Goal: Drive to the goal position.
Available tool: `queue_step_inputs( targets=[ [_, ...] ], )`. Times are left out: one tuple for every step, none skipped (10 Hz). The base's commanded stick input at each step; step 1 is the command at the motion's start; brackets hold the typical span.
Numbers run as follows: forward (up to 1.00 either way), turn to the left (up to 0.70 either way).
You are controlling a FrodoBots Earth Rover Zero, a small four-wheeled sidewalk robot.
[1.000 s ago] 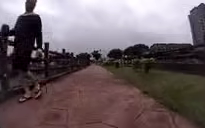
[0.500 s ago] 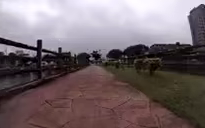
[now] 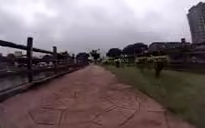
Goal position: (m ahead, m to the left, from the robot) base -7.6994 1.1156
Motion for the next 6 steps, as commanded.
queue_step_inputs(
  targets=[
    [1.00, 0.00],
    [1.00, 0.10],
    [1.00, 0.40],
    [1.00, 0.40],
    [1.00, 0.40],
    [1.00, 0.00]
  ],
)
